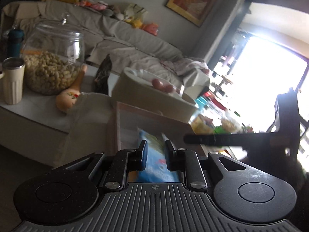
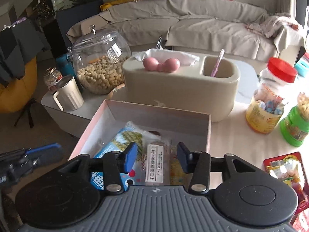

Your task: Organize snacks

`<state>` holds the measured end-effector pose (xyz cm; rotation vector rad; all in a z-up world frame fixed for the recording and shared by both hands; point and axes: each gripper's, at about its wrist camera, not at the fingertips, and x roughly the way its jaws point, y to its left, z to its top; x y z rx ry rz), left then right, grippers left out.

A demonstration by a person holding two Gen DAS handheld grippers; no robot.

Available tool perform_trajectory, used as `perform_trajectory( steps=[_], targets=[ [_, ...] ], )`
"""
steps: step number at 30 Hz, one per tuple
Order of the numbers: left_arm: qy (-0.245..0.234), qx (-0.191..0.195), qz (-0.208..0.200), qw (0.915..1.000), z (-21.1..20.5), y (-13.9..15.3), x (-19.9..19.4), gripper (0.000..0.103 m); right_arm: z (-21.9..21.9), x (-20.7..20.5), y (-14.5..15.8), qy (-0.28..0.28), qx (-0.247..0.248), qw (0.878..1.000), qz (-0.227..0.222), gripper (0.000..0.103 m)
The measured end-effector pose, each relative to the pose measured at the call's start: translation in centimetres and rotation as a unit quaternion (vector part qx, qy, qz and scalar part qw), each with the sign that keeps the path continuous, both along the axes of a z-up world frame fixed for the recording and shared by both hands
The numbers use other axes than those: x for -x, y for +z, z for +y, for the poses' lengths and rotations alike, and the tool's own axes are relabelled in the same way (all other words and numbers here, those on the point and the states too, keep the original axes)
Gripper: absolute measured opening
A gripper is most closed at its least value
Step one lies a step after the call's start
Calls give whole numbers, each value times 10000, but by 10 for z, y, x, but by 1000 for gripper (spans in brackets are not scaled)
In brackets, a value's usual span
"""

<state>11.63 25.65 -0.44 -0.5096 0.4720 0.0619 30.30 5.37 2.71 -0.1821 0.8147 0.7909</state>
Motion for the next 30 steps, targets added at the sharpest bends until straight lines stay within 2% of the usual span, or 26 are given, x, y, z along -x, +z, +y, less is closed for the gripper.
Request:
perform_trajectory(
  steps=[3,6,10,14,16,21,25,26,28,30],
  targets=[
    [-303,133,-16,9995,-20,-2,2,22,-29,-1,3,-90,-95,9997,-185,59],
    [-675,195,-50,9975,-45,-2,1,22,-68,-2,3,-295,27,9985,-464,62],
    [-1041,144,-28,9945,-80,-5,-7,22,-121,-17,-1,-878,170,9928,-792,71],
    [-1233,106,199,9921,-119,-20,-18,22,-169,-58,-18,-1787,-180,9833,-300,74],
    [-1322,47,326,9907,-135,-29,-20,22,-182,-76,-33,-2006,-289,9792,-89,75],
    [-1550,176,759,9848,-155,-54,-22,22,-179,-105,-77,-2020,285,9789,-91,75],
    [-1543,247,962,9830,-155,-66,-22,22,-182,-104,-95,-1661,-191,9851,410,79],
    [-1501,271,999,9832,-154,-68,-22,22,-183,-99,-96,-1598,-242,9860,415,79],
    [-1416,318,1054,9838,-151,-72,-24,22,-189,-87,-98,-1464,-339,9877,441,69],
    [-1355,387,1093,9840,-149,-75,-24,22,-199,-73,-96,-1325,-461,9887,535,50]
  ],
)
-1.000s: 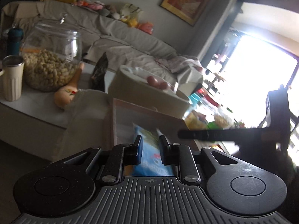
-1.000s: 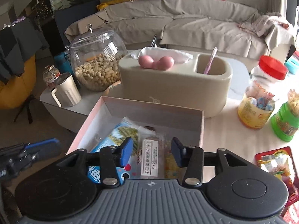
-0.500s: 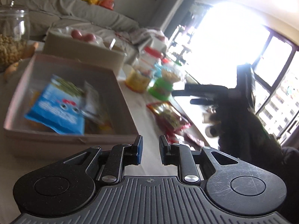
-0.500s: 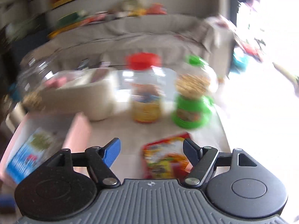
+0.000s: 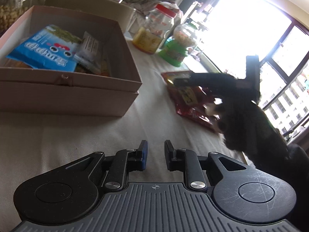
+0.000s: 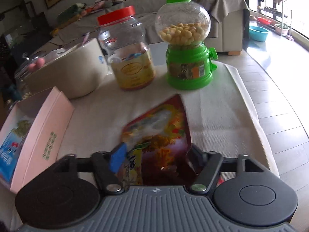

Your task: Organize snacks

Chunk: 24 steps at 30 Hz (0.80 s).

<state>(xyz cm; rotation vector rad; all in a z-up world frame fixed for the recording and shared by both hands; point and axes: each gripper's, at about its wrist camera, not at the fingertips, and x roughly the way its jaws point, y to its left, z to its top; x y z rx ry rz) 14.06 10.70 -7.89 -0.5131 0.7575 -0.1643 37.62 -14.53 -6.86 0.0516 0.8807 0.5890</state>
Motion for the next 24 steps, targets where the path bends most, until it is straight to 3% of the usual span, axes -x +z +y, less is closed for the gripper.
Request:
perform_trajectory(
  steps=[3,9,13,18,24],
  targets=[
    [-15,127,80,9999,-1,-5,-2,22,-18,24,8,165,-172,9996,121,36],
    [-177,181,176,9995,-15,-8,-1,22,-48,77,9,486,-668,9947,614,21],
    [-235,131,160,9995,-22,-5,0,22,-56,115,7,763,-953,9892,808,21],
    [-230,80,10,9997,-29,2,2,22,-54,143,6,1198,-1559,9722,1274,22],
    [-235,-30,37,9997,-33,4,0,22,-65,145,16,668,-1051,9907,554,30]
  ],
)
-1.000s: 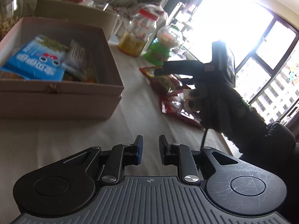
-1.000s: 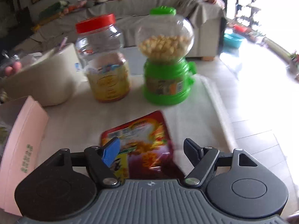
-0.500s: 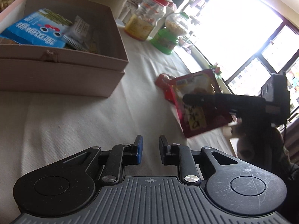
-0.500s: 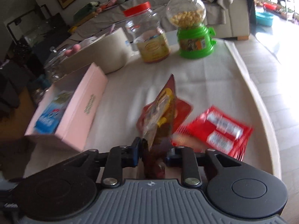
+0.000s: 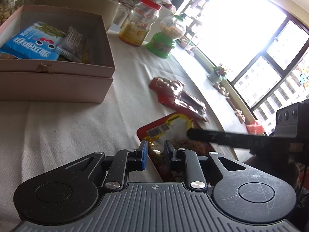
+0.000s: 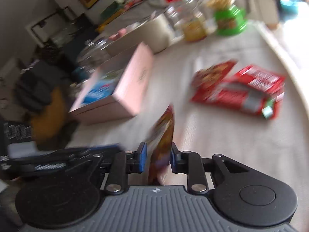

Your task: Organize snacks

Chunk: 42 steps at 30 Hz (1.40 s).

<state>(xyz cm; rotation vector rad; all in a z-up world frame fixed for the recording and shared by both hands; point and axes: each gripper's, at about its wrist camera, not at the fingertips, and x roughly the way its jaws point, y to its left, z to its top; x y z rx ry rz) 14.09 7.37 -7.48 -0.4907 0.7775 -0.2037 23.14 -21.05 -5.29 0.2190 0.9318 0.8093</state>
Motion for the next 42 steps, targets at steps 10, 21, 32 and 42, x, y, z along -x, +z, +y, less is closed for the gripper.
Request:
perform_trajectory(
  steps=[10,21,32,42],
  targets=[
    [-161,-56,233,9996,-11,-11,0,22,-16,-78,-6,-1248,1311,9735,-1397,75],
    [-218,49,312,9993,-8,-19,-1,22,-13,-91,-26,-1114,1341,9769,-1239,46],
    [-182,34,264,9995,-6,-15,7,22,-26,-13,-4,-606,1027,9866,-1116,7],
    [-19,79,321,9995,1,-16,15,22,-14,1,0,-556,1213,9794,-1514,16]
  ],
)
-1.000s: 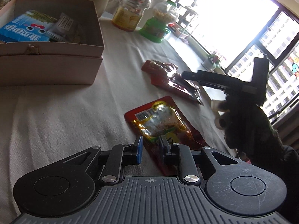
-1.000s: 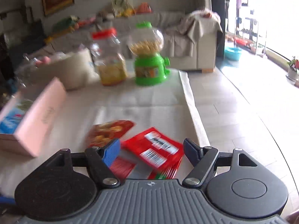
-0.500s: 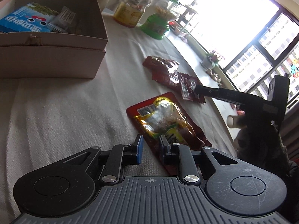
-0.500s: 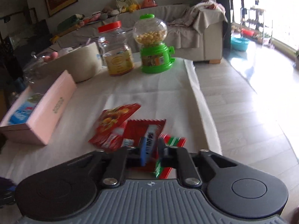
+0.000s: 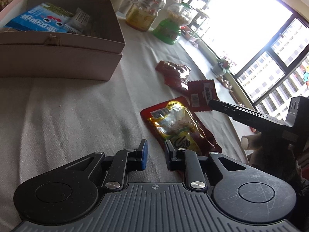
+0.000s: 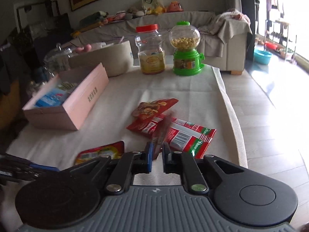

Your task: Organize snacks

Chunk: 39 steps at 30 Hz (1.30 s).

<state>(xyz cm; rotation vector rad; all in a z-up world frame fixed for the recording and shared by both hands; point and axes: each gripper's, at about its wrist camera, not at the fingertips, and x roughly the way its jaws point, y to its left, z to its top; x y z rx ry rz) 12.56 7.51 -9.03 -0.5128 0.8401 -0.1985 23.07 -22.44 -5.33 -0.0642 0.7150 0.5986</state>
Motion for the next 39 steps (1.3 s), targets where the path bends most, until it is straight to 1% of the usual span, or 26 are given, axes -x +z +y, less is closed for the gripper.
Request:
perform_trajectory(
  steps=[1,4,7,10,11,12,15,19,23,26,28,29,30,31,32,33,35,37,38,39],
  targets=[
    [9,5,3,10000,0,0,0,22,2,-2,-3,-18,18,10000,1,18],
    [48,9,-20,10000,3,2,2,22,4,-14,-8,-168,-88,9997,149,19],
    [119,15,-63,9999,7,4,6,22,-1,-30,-10,-264,-526,9973,433,19],
    [189,39,-77,9998,10,6,10,22,-1,-46,-14,-396,-976,9904,900,19],
    [208,43,-102,9997,11,7,12,22,2,-48,-14,-355,-1059,9881,1054,13],
    [221,45,-137,9997,13,9,16,22,6,-46,-10,-298,-1120,9873,1085,3],
    [358,8,-229,9991,23,15,28,22,21,-30,12,-15,-1183,9889,900,2],
    [693,5,-272,9972,42,17,47,22,38,-5,45,303,-1188,9904,641,1],
    [961,31,-343,9948,60,20,67,22,52,15,70,617,-1199,9897,489,1],
    [1106,-3,-362,9932,68,22,77,22,58,21,76,605,-932,9935,255,2],
    [1147,-23,-383,9927,70,24,81,22,60,14,69,441,-594,9972,124,12],
    [1156,-24,-397,9925,71,24,83,22,61,8,62,284,-391,9988,59,31],
    [1153,-33,-402,9925,72,24,82,22,61,1,53,102,-202,9997,34,59],
    [1141,-61,-403,9926,70,25,81,22,59,-6,43,-39,-65,10000,34,69],
    [1119,-109,-402,9929,68,25,81,22,59,-11,33,-136,44,9999,26,74],
    [1082,-183,-394,9932,65,25,78,22,60,-14,24,-164,166,9997,23,74],
    [946,-353,-349,9943,57,23,73,22,66,-18,7,-28,380,9992,76,74],
    [767,-394,-268,9959,49,19,67,22,74,-21,-7,121,539,9984,144,74],
    [660,-373,-220,9969,45,16,63,22,77,-22,-12,92,627,9979,96,76],
    [563,-354,-177,9976,41,14,61,22,81,-21,-15,41,685,9976,-46,76]
  ],
)
